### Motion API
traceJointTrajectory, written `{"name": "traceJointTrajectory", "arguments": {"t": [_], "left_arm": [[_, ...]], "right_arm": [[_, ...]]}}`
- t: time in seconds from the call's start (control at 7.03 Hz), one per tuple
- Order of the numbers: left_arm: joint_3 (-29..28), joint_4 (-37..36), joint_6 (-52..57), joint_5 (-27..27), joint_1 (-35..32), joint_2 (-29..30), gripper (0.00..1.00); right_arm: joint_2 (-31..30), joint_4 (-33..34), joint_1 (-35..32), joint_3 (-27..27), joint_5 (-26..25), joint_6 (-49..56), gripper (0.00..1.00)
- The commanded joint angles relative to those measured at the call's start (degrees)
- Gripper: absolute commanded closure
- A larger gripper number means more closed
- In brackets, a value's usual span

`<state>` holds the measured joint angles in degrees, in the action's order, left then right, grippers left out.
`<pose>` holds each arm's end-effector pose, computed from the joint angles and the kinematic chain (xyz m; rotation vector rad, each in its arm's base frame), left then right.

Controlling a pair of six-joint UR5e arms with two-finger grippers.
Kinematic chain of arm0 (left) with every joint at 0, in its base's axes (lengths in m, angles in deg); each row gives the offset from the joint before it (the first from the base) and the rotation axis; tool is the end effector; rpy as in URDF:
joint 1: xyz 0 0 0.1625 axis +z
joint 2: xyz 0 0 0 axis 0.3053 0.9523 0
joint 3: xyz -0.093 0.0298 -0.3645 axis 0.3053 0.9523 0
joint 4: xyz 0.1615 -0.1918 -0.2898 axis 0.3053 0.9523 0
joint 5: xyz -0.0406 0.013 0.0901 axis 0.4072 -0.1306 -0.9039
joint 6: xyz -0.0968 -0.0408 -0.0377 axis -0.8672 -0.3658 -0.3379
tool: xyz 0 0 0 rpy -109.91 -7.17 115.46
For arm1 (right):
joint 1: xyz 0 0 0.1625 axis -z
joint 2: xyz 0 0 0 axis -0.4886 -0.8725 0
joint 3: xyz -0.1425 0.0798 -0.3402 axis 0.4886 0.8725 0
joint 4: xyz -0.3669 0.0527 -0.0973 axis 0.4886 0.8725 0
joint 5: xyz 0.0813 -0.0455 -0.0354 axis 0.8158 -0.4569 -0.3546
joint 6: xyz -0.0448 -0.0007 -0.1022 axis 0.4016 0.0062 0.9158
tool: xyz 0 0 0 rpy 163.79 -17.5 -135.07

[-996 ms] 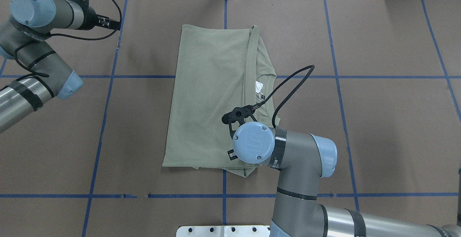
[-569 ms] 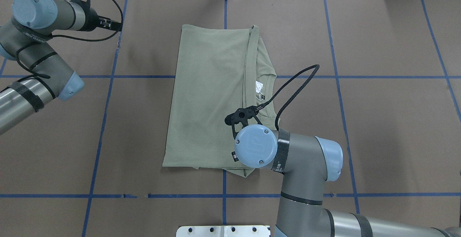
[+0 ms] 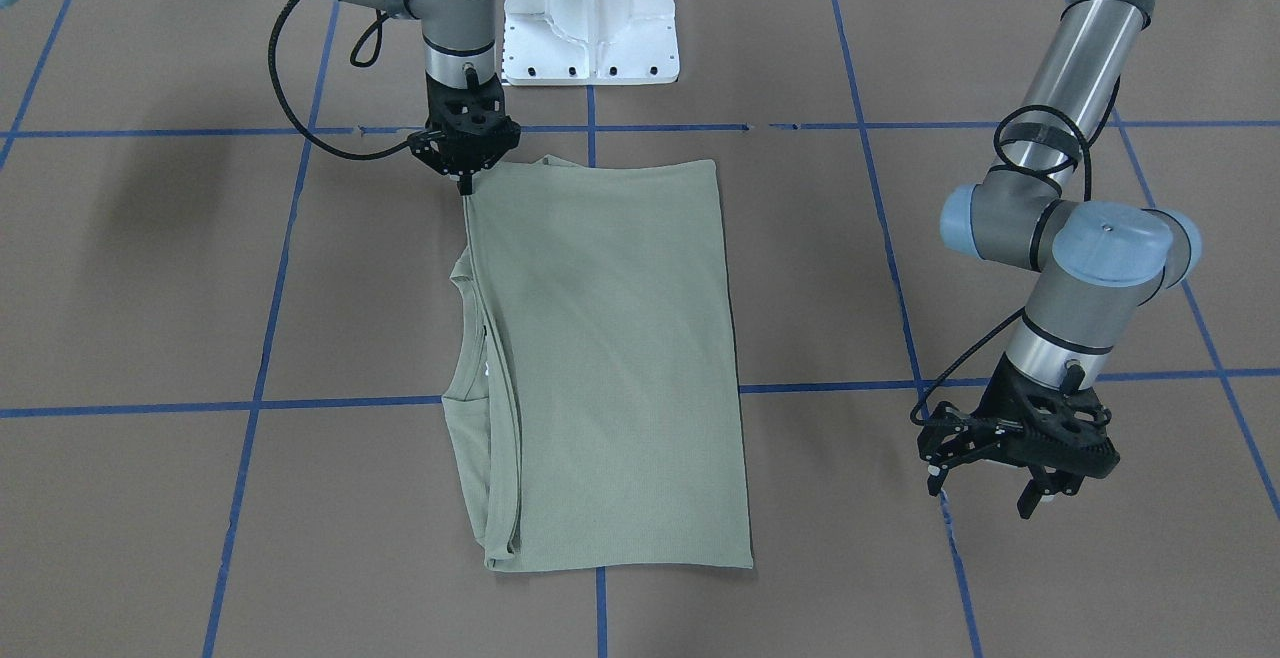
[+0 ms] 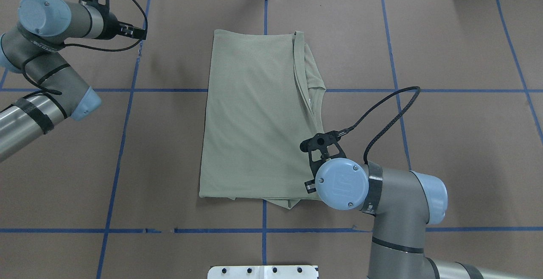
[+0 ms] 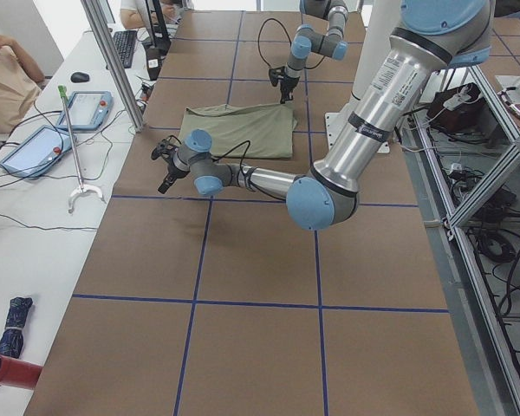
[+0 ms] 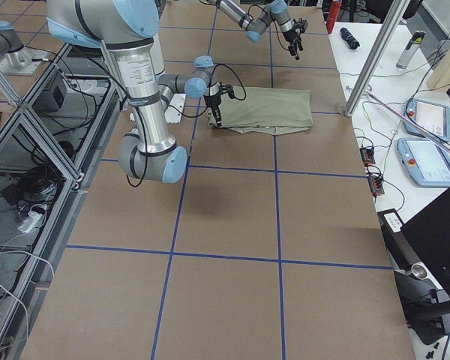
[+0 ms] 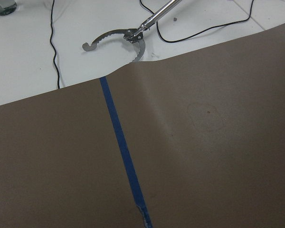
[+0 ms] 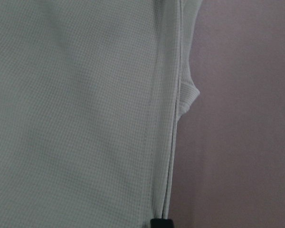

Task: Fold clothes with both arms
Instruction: 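Lift the right gripper off the shirt while the left arm swings back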

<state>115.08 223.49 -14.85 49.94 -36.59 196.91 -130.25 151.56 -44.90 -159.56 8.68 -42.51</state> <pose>0.3192 -0.6339 0.4146 0.7176 0.7840 0.0636 -0.4967 -0.2835 0.2819 0.2815 -0.5837 -0.1747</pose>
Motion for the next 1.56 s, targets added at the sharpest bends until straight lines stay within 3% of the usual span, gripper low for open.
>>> {"name": "traceJointTrajectory", "arguments": {"t": [0.0,0.43,0.71,0.85,1.14,1.28,1.42], "left_arm": [[0.0,0.0,0.0,0.0,0.1,0.0,0.0],[1.6,-0.2,-0.7,0.3,0.2,0.0,0.0],[8.0,-1.0,-10.6,7.2,0.3,-3.0,0.0],[15.9,-3.1,-14.7,7.5,1.3,-6.9,0.0],[37.2,-16.2,-24.9,7.2,8.7,-14.8,0.0],[46.8,-20.0,-31.5,6.8,13.6,-18.8,0.0],[52.0,-19.9,-41.7,5.4,18.1,-21.5,0.0]], "right_arm": [[-1.3,0.0,3.5,-1.1,-2.6,-8.7,0.02],[0.3,-1.6,2.7,-3.1,-4.3,-10.1,0.0],[-3.0,-15.9,1.9,-3.9,-4.2,-11.9,0.0],[-5.8,-23.3,1.9,-4.0,-4.3,-16.8,0.0],[-12.5,-35.5,2.0,-5.0,-5.6,-25.6,0.0],[-14.5,-38.3,2.0,-5.2,-8.1,-29.5,0.0],[-14.4,-38.5,2.0,-5.4,-9.1,-33.3,0.0]]}}
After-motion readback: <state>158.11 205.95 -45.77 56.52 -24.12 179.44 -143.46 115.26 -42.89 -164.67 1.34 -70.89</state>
